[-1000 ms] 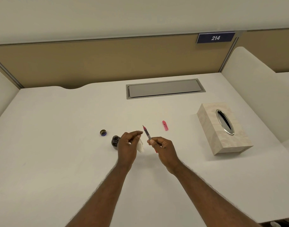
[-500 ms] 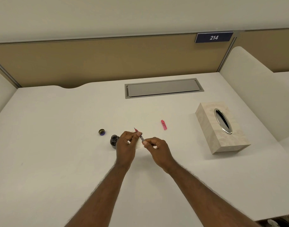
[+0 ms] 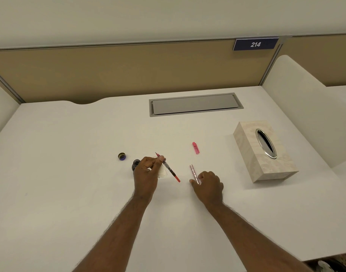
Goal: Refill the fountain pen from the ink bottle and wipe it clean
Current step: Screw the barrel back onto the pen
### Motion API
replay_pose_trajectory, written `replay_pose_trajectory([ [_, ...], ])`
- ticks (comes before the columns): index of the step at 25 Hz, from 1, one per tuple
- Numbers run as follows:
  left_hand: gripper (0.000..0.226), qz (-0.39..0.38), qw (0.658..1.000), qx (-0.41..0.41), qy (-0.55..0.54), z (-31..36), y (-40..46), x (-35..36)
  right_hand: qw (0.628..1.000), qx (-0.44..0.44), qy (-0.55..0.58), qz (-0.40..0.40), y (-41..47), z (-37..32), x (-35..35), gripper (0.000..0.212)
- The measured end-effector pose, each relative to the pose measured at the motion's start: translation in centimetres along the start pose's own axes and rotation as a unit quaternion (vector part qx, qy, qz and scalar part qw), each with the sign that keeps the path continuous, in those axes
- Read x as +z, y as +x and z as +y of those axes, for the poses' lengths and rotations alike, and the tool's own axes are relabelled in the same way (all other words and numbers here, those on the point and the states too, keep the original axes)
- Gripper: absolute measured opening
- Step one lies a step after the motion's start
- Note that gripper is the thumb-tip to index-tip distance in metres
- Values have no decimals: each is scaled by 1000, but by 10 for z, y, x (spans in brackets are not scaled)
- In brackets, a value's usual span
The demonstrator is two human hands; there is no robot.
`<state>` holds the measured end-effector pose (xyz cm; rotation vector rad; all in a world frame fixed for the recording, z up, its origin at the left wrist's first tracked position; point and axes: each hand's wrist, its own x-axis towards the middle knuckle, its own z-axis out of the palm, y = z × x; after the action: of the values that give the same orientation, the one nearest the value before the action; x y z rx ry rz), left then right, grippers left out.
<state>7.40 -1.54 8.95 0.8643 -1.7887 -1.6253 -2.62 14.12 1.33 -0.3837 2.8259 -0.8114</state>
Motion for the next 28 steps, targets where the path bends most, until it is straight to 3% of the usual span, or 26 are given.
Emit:
replay_pose_trajectory([
  [7, 23, -3, 995, -54, -79, 0, 2, -13, 1000, -11, 0, 14, 8, 1, 4, 10],
  [12, 20, 20, 990, -87, -112, 10, 8, -20, 970, -144, 192, -43, -7, -5, -8, 7],
  [16, 25, 34, 991, -76, -103, 13, 19, -23, 949, -154, 261, -84, -20, -9, -23, 3],
  [28, 20, 12, 998, -6, -61, 23, 32, -6, 945, -165, 264, -98, -20, -8, -38, 4],
])
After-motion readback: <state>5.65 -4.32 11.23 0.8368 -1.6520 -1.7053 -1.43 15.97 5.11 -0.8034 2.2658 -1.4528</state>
